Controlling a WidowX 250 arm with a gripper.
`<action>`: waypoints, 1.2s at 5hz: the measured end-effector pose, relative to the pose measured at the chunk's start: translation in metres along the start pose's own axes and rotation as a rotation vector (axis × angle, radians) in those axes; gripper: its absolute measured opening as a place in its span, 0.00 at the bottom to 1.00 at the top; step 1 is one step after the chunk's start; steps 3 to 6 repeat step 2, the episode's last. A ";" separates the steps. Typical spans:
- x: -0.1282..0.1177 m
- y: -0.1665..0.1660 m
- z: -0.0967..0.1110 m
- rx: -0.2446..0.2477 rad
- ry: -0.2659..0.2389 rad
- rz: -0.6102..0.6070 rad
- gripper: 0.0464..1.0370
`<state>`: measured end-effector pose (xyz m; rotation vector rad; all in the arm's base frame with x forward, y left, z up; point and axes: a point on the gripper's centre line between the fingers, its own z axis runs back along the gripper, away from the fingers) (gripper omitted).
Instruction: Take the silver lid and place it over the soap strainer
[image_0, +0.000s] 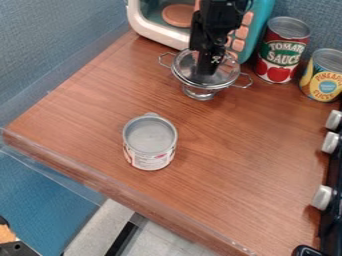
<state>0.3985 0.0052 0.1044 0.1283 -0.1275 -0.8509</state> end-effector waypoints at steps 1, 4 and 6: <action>0.001 0.002 0.023 0.042 -0.047 0.000 0.96; -0.002 0.000 0.028 0.071 -0.068 -0.029 0.96; -0.002 0.000 0.028 0.071 -0.068 -0.029 0.96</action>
